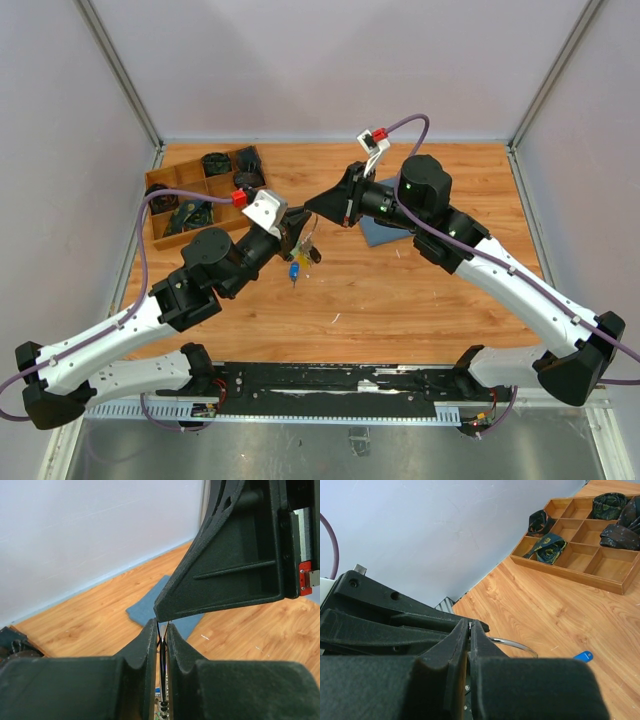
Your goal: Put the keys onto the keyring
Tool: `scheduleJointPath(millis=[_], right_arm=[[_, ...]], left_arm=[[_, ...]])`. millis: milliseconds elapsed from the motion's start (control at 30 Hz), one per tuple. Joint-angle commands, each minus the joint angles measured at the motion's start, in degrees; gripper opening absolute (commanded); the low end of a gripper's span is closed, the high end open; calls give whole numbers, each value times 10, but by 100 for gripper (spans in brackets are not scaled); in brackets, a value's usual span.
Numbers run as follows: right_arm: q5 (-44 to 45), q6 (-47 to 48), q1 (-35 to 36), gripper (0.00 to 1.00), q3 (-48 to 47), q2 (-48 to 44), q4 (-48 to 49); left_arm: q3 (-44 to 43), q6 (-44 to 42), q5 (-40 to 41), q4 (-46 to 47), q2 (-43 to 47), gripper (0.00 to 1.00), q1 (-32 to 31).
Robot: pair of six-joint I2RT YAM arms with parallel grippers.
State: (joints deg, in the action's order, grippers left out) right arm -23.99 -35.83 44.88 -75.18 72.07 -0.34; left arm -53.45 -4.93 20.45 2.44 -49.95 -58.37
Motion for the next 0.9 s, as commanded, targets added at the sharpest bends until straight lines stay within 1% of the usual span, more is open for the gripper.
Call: scheduleJointPath(millis=[0, 133, 200, 267, 500, 600, 767, 867], right_arm=[[2, -5, -8, 10, 7, -15, 37], [28, 16, -7, 34, 10, -33, 27], [49, 30, -8, 40, 11, -46, 20], [72, 47, -8, 42, 12, -58, 6], [142, 94, -9, 42, 33, -86, -32], [164, 117, -12, 44, 50, -97, -42], [173, 153, -14, 50, 65, -103, -64], [179, 163, -14, 51, 76, -102, -72]], left_arm=[[-26, -1, 12, 5, -5, 0, -4], [-26, -2, 17, -3, -8, 0, -4], [-24, -6, 22, -6, -8, 0, -4], [-23, -12, 28, -8, -9, 1, -4], [-27, -30, 58, -16, -14, 0, -4], [-30, -38, 71, -22, -20, 0, -4], [-33, -53, 97, -27, -29, 0, -4], [-33, -59, 104, -28, -31, 0, -4]])
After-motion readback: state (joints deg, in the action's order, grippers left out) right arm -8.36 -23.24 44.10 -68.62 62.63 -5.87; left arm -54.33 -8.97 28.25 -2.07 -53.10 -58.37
